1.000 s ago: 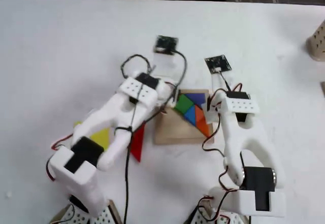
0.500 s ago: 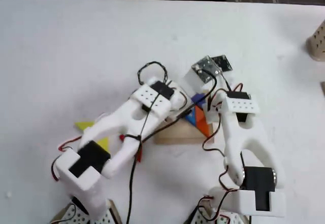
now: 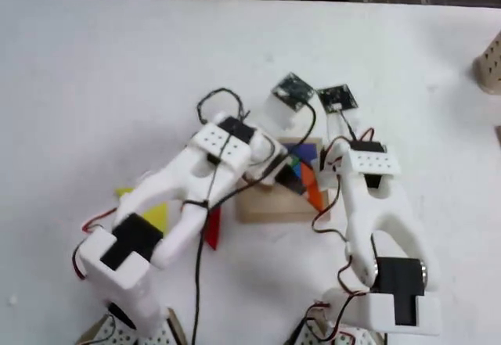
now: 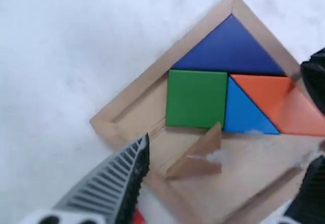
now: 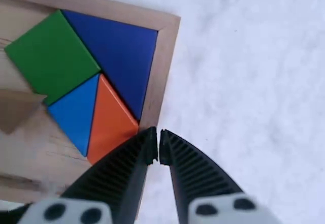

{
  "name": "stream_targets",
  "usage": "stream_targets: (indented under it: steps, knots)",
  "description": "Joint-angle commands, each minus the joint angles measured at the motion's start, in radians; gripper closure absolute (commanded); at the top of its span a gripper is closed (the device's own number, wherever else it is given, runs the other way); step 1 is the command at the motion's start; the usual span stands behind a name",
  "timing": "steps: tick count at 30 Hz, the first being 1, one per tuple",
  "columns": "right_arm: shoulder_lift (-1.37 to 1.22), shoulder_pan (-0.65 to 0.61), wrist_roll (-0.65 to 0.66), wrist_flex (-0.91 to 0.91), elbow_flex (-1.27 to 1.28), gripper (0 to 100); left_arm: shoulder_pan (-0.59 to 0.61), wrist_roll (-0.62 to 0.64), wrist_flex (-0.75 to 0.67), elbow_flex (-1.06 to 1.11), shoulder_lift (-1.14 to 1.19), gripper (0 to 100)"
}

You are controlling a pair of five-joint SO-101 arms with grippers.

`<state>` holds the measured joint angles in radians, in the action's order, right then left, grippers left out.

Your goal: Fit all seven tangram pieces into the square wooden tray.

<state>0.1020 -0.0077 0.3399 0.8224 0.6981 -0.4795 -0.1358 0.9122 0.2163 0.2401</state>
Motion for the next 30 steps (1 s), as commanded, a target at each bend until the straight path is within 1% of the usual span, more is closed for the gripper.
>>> stream_targets:
  steps: [1, 3, 5, 7, 9, 12, 14, 17, 21, 22, 24, 27, 30]
  knots:
    - [0.039, 0.005, -0.003, 0.001, -0.006, 98.1, 0.062, 0.014, 0.186, -0.091, -0.154, 55]
    - [0.039, 0.005, -0.003, 0.001, -0.006, 98.1, 0.104, 0.020, 0.265, -0.101, -0.219, 55]
    - [0.041, 0.005, -0.003, 0.001, -0.006, 98.1, 0.137, 0.020, 0.305, -0.075, -0.275, 55]
    - [0.042, 0.005, -0.005, 0.001, -0.006, 98.1, 0.173, 0.035, 0.316, -0.017, -0.325, 55]
    - [0.045, 0.005, -0.006, 0.001, -0.006, 98.1, 0.209, 0.112, 0.296, 0.057, -0.366, 55]
    - [0.047, 0.005, -0.009, 0.001, -0.005, 98.1, 0.274, 0.269, 0.215, 0.166, -0.410, 56]
    - [0.048, 0.004, -0.009, 0.004, -0.005, 98.1, 0.312, 0.339, 0.138, 0.233, -0.426, 62]
    - [0.048, 0.005, -0.009, 0.010, -0.005, 98.1, 0.361, 0.356, -0.009, 0.333, -0.417, 76]
    - [0.114, 0.005, -0.018, 0.084, -0.005, 98.1, 0.404, 0.353, -0.206, 0.428, -0.383, 97]
    - [0.148, 0.002, -0.035, 0.114, -0.005, 98.1, 0.410, 0.358, -0.242, 0.434, -0.371, 99]
    - [0.222, -0.025, -0.055, 0.177, -0.005, 98.1, 0.412, 0.361, -0.276, 0.433, -0.337, 96]
    - [0.302, -0.122, -0.055, 0.283, 0.002, 98.1, 0.398, 0.362, -0.296, 0.413, -0.283, 98]
    - [0.297, -0.214, -0.068, 0.277, 0.072, 98.1, 0.394, 0.362, -0.301, 0.394, -0.246, 98]
